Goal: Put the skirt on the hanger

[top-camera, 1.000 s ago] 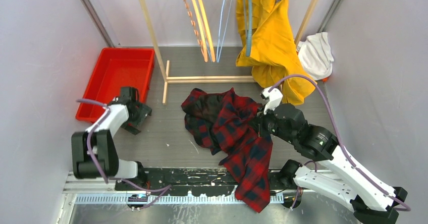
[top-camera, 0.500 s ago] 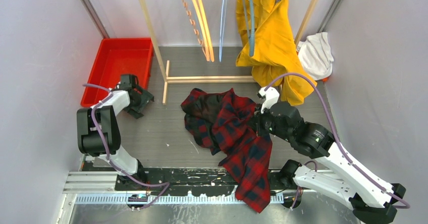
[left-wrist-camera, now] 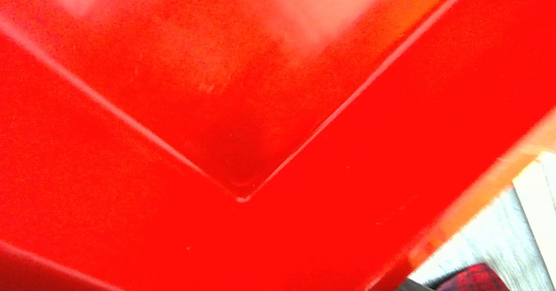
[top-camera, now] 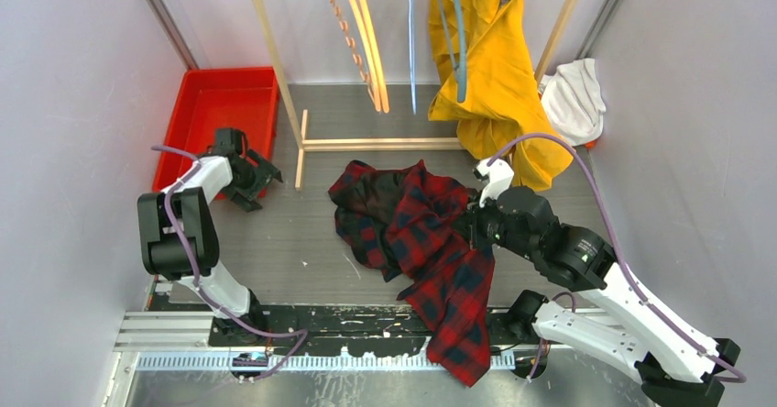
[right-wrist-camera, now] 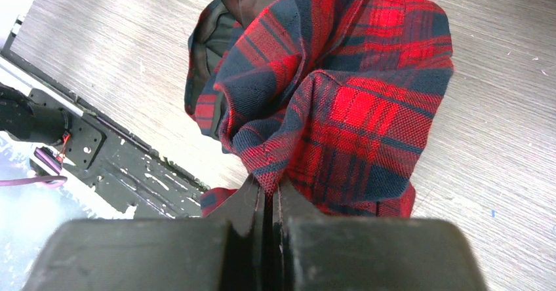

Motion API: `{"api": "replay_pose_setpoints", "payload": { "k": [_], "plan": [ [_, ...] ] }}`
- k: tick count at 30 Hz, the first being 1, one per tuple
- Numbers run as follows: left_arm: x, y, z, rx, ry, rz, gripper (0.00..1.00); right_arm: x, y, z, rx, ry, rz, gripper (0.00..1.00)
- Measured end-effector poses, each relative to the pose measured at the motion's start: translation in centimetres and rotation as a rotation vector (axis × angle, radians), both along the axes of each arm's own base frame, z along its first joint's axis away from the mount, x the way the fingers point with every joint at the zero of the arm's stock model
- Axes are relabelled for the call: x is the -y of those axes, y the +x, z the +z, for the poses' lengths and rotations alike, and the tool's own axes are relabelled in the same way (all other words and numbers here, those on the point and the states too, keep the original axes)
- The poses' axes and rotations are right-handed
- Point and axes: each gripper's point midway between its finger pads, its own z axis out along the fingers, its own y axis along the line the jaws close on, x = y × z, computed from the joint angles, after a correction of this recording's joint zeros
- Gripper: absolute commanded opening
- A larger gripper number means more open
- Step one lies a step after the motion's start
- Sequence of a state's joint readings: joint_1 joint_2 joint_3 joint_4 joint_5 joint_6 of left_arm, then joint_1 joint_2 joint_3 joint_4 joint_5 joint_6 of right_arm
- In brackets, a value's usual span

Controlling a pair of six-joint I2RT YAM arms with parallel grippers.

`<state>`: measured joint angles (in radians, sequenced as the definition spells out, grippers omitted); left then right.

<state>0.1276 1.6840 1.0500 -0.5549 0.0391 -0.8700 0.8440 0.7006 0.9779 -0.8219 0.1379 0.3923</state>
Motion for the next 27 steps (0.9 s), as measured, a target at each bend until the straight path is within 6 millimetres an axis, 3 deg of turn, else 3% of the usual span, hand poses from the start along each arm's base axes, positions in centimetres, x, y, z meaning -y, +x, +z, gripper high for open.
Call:
{"api": "replay_pose_setpoints", "payload": {
  "k": [6, 16, 21, 27],
  "plan": [
    [0.6, 0.8, 3.3, 0.171, 0.016, -0.117, 0.96, -0.1, -0.1, -0.1, -0.007, -0.001, 0.003, 0.01],
    [2.1, -2.6, 10.1, 0.387, 0.046, -0.223, 0.99, -2.0, 0.1, 0.3, -0.044, 0.008, 0.059, 0.01],
    [5.2, -5.5, 13.1, 0.473, 0.036, -0.327, 0.99, -3.1, 0.2, 3.1, -0.011, 0.050, 0.105, 0.01],
    [9.4, -9.0, 15.5, 0.540, -0.003, -0.472, 0.96, -4.3, 1.0, 9.5, 0.100, 0.112, 0.155, 0.01]
  ]
}}
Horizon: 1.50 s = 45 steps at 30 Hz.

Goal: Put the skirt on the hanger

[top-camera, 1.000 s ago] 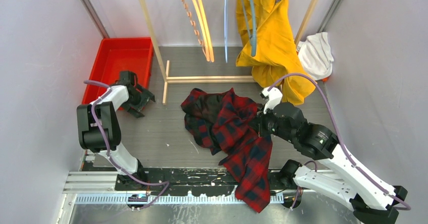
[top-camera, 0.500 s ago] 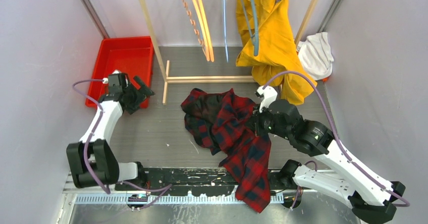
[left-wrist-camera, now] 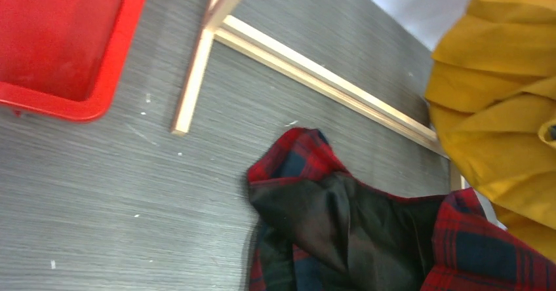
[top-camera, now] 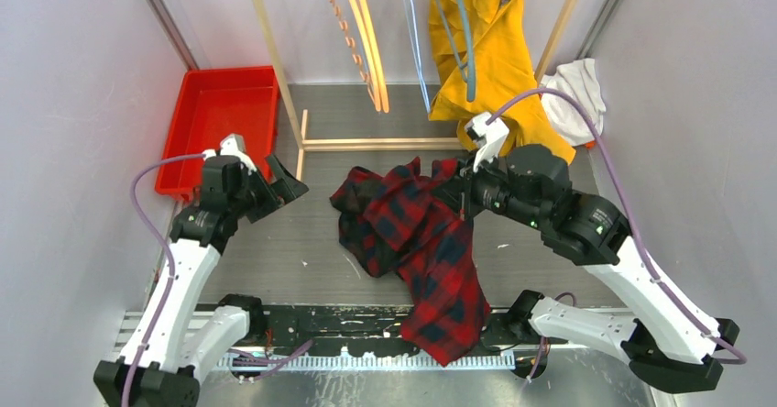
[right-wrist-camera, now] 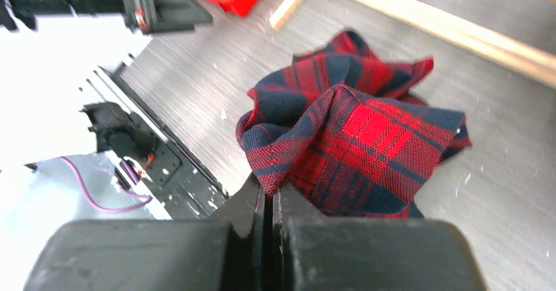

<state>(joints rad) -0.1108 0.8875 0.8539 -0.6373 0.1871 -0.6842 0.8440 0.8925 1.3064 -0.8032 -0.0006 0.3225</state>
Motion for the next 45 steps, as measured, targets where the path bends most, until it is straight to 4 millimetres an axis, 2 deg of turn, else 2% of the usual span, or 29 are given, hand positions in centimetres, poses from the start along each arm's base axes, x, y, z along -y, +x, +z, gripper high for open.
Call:
{"api": "replay_pose_setpoints", "payload": {
  "k": [2, 4, 6, 8, 10, 12, 14, 17, 19, 20, 22, 23, 24, 26, 27, 30, 31, 34, 37, 39, 41, 43, 45],
  "plan": [
    [1.0, -1.2, 0.8, 0.016, -0.012, -0.034, 0.96, -0.4, 0.1, 2.4, 0.040, 0.030, 0.020, 0.01],
    [1.7, -2.2, 1.3, 0.023, -0.021, -0.063, 0.95, -0.8, 0.1, 3.6, 0.061, 0.043, 0.040, 0.01],
    [2.2, -2.8, 1.9, 0.030, -0.029, -0.087, 0.94, -1.4, 0.2, 3.7, 0.057, 0.038, 0.062, 0.01],
    [2.9, -3.3, 2.4, 0.036, -0.038, -0.114, 0.93, -2.4, 0.4, 2.5, 0.028, 0.019, 0.090, 0.01],
    [3.6, -3.8, 2.6, 0.035, -0.046, -0.139, 0.92, -3.6, 0.7, 0.2, -0.013, -0.008, 0.117, 0.01],
    [4.3, -4.5, 2.5, 0.027, -0.047, -0.171, 0.92, -5.2, 0.8, -3.8, -0.075, -0.054, 0.151, 0.01],
    [4.6, -5.3, 2.3, 0.020, -0.040, -0.194, 0.92, -7.1, 0.0, -8.8, -0.153, -0.128, 0.205, 0.01],
    [4.4, -6.5, 1.9, 0.015, -0.026, -0.199, 0.91, -10.4, -3.0, -16.5, -0.266, -0.275, 0.329, 0.02],
    [4.0, -7.0, 1.5, 0.002, -0.013, -0.189, 0.91, -12.5, -6.3, -19.7, -0.298, -0.343, 0.442, 0.14],
    [3.8, -7.2, 1.3, -0.008, -0.007, -0.186, 0.91, -13.5, -8.3, -20.7, -0.303, -0.364, 0.509, 0.20],
    [3.5, -7.4, 0.9, -0.023, 0.006, -0.180, 0.91, -14.9, -11.8, -21.5, -0.289, -0.380, 0.625, 0.29],
    [3.4, -7.5, 0.8, -0.029, 0.009, -0.179, 0.91, -15.4, -13.0, -21.5, -0.279, -0.378, 0.661, 0.43],
    [3.4, -7.6, 0.7, -0.034, 0.013, -0.178, 0.91, -15.7, -14.6, -21.3, -0.265, -0.367, 0.711, 0.53],
    [3.3, -7.7, 0.5, -0.043, 0.019, -0.177, 0.91, -15.4, -16.1, -20.6, -0.246, -0.332, 0.750, 0.58],
    [3.3, -7.7, 0.4, -0.046, 0.021, -0.177, 0.90, -14.8, -16.1, -20.1, -0.229, -0.314, 0.744, 0.61],
    [3.3, -7.8, 0.0, -0.063, 0.026, -0.180, 0.89, -12.3, -14.4, -17.6, -0.156, -0.264, 0.648, 0.75],
    [3.3, -7.7, -0.1, -0.065, 0.027, -0.181, 0.89, -11.6, -13.9, -16.6, -0.130, -0.245, 0.617, 0.76],
    [3.6, -7.8, -0.5, -0.081, 0.028, -0.194, 0.88, -9.4, -10.6, -12.6, -0.033, -0.161, 0.435, 0.77],
    [4.1, -7.9, -1.0, -0.104, 0.034, -0.220, 0.88, -7.3, -6.5, -11.5, -0.026, -0.156, 0.231, 0.76],
    [4.8, -8.2, -1.3, -0.119, 0.043, -0.255, 0.89, -5.8, -3.3, -12.4, -0.053, -0.186, 0.091, 0.76],
    [5.6, -8.7, -2.1, -0.144, 0.057, -0.295, 0.89, -4.2, -0.8, -14.3, -0.088, -0.239, -0.023, 0.76],
    [6.2, -9.3, -3.1, -0.174, 0.081, -0.325, 0.89, -2.9, 0.6, -17.4, -0.139, -0.325, -0.092, 0.77],
    [7.0, -10.4, -4.4, -0.206, 0.108, -0.367, 0.89, -1.5, 1.0, -20.3, -0.191, -0.409, -0.129, 0.77]
  ]
}}
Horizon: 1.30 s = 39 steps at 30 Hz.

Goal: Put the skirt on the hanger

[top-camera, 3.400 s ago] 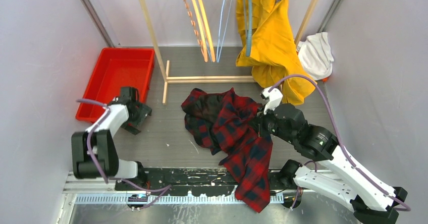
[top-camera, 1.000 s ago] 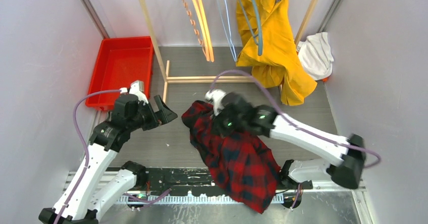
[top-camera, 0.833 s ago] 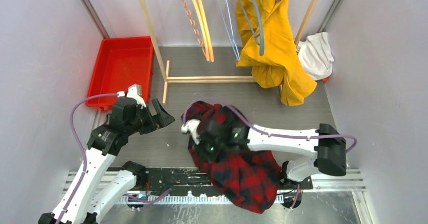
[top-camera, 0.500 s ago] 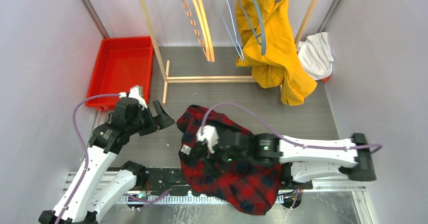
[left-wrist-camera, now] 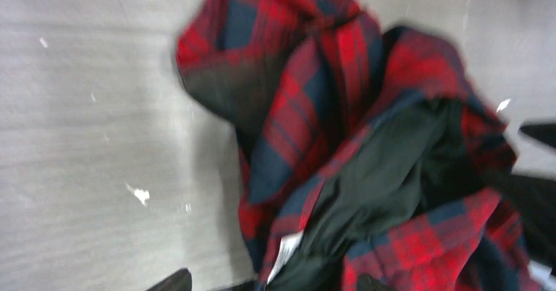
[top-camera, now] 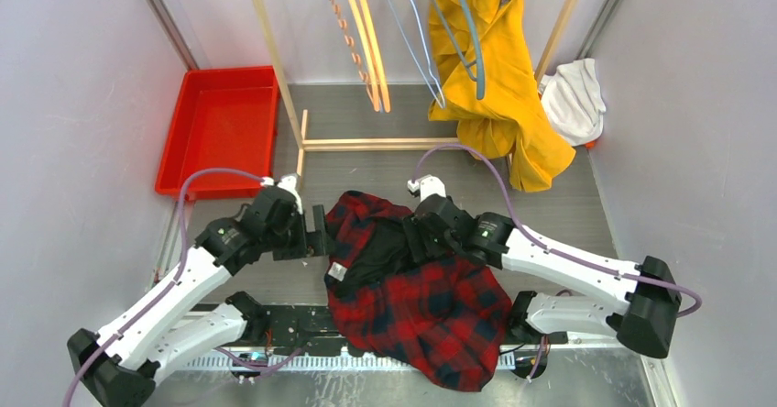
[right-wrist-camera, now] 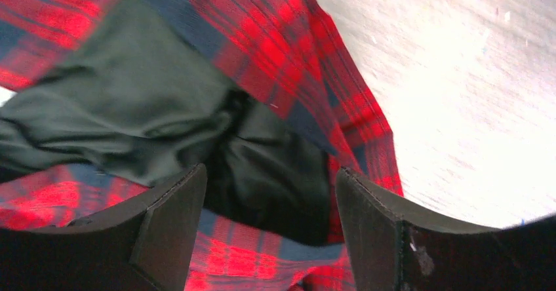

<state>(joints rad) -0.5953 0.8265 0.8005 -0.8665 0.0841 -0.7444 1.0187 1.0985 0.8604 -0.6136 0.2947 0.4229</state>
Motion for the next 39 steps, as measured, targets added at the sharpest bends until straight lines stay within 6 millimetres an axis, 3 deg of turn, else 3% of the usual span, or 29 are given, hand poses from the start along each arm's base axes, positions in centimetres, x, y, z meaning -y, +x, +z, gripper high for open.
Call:
{"api": "replay_pose_setpoints", "payload": {
  "k": [4, 9, 12, 15, 18, 20, 23, 26, 34, 39],
  "plan": [
    [0.8, -2.5, -2.5, -0.045, 0.059, -0.065, 0.89, 2.6, 0.1, -3.4, -0.063, -0.077, -0.056, 0.77],
    [1.3, -4.9, -4.9, -0.088, 0.112, -0.103, 0.90, 4.0, 0.8, -4.1, -0.076, -0.086, -0.112, 0.77],
    [1.6, -5.8, -6.2, -0.114, 0.156, -0.120, 0.89, 4.4, 1.3, -4.2, -0.081, -0.087, -0.141, 0.72],
    [2.1, -5.7, -7.1, -0.118, 0.172, -0.109, 0.74, 4.8, 1.7, -4.8, -0.099, -0.099, -0.167, 0.64],
    [2.5, -5.1, -7.6, -0.105, 0.167, -0.082, 0.53, 4.9, 2.1, -5.0, -0.112, -0.091, -0.182, 0.50],
    [2.8, -4.5, -7.6, -0.090, 0.157, -0.063, 0.36, 4.8, 2.3, -5.0, -0.114, -0.080, -0.185, 0.39],
    [3.1, -3.9, -7.6, -0.071, 0.155, -0.042, 0.22, 4.6, 2.6, -4.5, -0.110, -0.067, -0.179, 0.28],
    [3.3, -3.5, -7.5, -0.061, 0.163, -0.039, 0.00, 4.2, 3.2, -3.9, -0.104, -0.054, -0.177, 0.12],
    [4.2, -2.5, -6.1, -0.031, 0.151, -0.037, 0.00, 3.4, 3.9, -3.5, -0.110, -0.029, -0.163, 0.02],
    [4.3, -1.8, -3.5, 0.023, 0.128, -0.034, 0.00, 3.1, 4.1, 0.6, -0.042, 0.042, -0.149, 0.01]
  ]
}}
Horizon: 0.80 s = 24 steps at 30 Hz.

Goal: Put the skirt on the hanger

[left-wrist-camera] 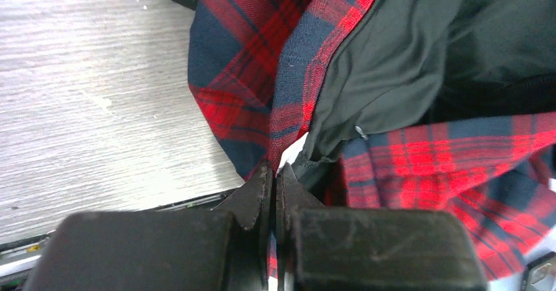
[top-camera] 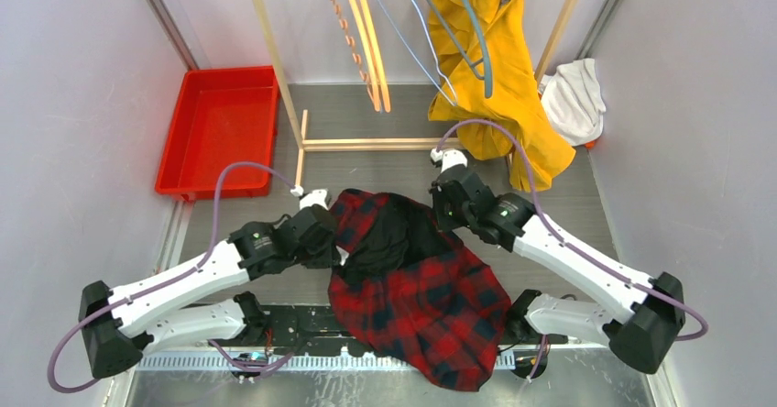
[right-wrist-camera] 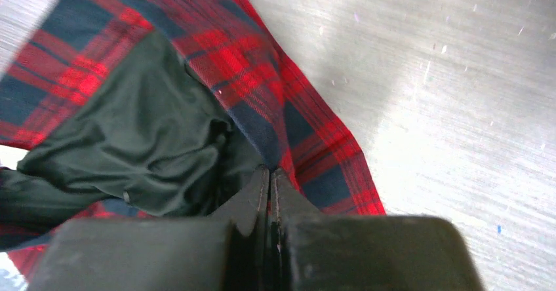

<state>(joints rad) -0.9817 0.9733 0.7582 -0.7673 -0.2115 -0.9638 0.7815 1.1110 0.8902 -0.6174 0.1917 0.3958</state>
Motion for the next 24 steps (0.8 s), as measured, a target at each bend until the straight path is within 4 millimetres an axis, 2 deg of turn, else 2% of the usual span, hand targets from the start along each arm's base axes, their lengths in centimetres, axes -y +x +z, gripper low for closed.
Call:
{"api": "replay_pose_setpoints", "payload": {
  "k": [3, 5, 7, 11, 14, 16, 18, 20, 22, 24],
  "plan": [
    [-0.1, 0.5, 3.1, 0.052, -0.018, -0.005, 0.00, -0.4, 0.5, 4.1, 0.074, 0.062, 0.004, 0.01],
    [-0.1, 1.3, 6.0, 0.100, -0.039, -0.007, 0.00, -0.6, 1.0, 6.7, 0.120, 0.088, 0.006, 0.01],
    [-0.2, 2.4, 9.0, 0.156, -0.063, 0.005, 0.00, -0.9, 1.7, 9.0, 0.160, 0.106, 0.006, 0.01],
    [-1.9, 5.7, 15.0, 0.262, -0.075, 0.058, 0.00, -1.6, 3.9, 13.3, 0.231, 0.118, -0.003, 0.01],
    [-3.2, 8.3, 20.0, 0.348, -0.062, 0.094, 0.00, -2.0, 6.3, 16.8, 0.277, 0.123, -0.022, 0.01],
    [-3.7, 9.6, 23.5, 0.413, -0.061, 0.102, 0.00, -2.2, 8.0, 19.9, 0.329, 0.142, -0.035, 0.01],
    [-3.8, 10.3, 27.2, 0.485, -0.075, 0.095, 0.00, -2.1, 8.9, 23.0, 0.385, 0.165, -0.045, 0.01],
    [-3.9, 10.4, 30.6, 0.558, -0.106, 0.084, 0.00, -1.7, 9.0, 25.7, 0.435, 0.187, -0.052, 0.01],
    [-4.5, 9.8, 32.0, 0.600, -0.125, 0.080, 0.00, -1.1, 8.4, 27.8, 0.478, 0.214, -0.055, 0.01],
    [-5.2, 8.9, 31.9, 0.610, -0.132, 0.080, 0.00, -0.3, 7.4, 28.6, 0.495, 0.229, -0.055, 0.01]
  ]
}}
